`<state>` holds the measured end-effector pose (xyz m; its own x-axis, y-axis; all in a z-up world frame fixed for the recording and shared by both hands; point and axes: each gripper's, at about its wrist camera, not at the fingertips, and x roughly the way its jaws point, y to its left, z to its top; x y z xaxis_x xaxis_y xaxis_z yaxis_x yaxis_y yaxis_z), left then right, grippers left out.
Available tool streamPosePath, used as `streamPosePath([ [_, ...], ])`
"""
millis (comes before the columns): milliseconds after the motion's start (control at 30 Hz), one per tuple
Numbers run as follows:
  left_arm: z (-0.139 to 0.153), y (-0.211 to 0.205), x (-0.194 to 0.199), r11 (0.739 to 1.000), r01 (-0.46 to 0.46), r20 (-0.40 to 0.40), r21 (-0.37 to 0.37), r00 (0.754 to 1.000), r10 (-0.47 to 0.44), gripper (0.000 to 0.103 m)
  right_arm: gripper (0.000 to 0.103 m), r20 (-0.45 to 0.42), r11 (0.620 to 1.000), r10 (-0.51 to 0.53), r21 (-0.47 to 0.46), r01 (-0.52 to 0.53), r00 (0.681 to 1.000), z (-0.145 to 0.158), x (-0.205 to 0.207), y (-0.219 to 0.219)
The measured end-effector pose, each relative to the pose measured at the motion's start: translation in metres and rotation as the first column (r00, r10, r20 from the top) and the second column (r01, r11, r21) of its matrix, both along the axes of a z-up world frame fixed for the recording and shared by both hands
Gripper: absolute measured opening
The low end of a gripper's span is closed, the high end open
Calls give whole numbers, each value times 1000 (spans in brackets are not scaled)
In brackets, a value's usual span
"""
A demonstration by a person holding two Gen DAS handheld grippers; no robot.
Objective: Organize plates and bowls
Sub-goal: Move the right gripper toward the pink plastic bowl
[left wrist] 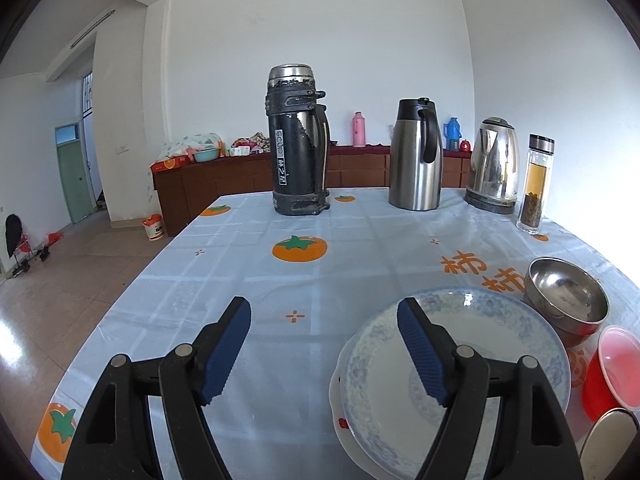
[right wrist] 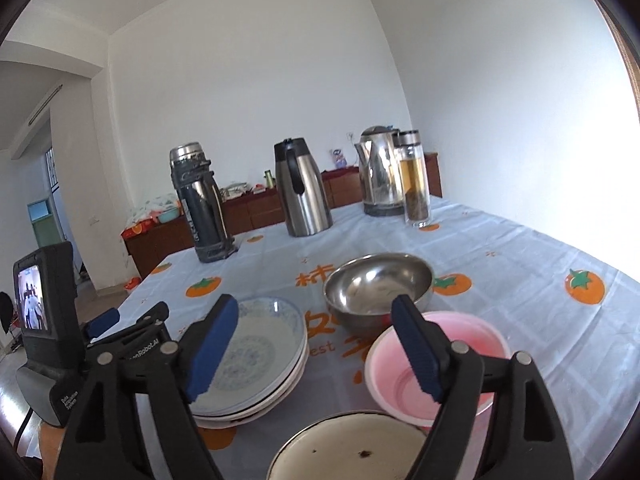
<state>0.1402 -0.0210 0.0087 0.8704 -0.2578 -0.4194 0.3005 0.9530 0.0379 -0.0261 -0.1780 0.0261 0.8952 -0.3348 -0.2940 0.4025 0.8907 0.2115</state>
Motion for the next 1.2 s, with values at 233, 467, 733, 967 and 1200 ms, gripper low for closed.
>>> streamPosePath([
  [233,0,1,-4,1000,-7,26,-13,1000,7,78,84,51,998,-32,-56,35,998,4,-19,-5],
  [467,-6,-3,-8,999,18,25,-27,1000,-18,78,85,71,996,-81,-28,84,994,4,-36,-27],
  [733,-13,-12,-22,1000,19,32,1,999,-19,78,85,64,985,-172,10,172,983,-1,-67,-69],
  [967,-11,-12,-42,1000,-6,54,-7,999,7,78,85,48,979,-199,50,196,979,-5,-76,-94],
  [1200,-10,-18,-67,1000,-9,79,6,997,9,78,85,23,983,-174,57,172,984,-9,-83,-102],
])
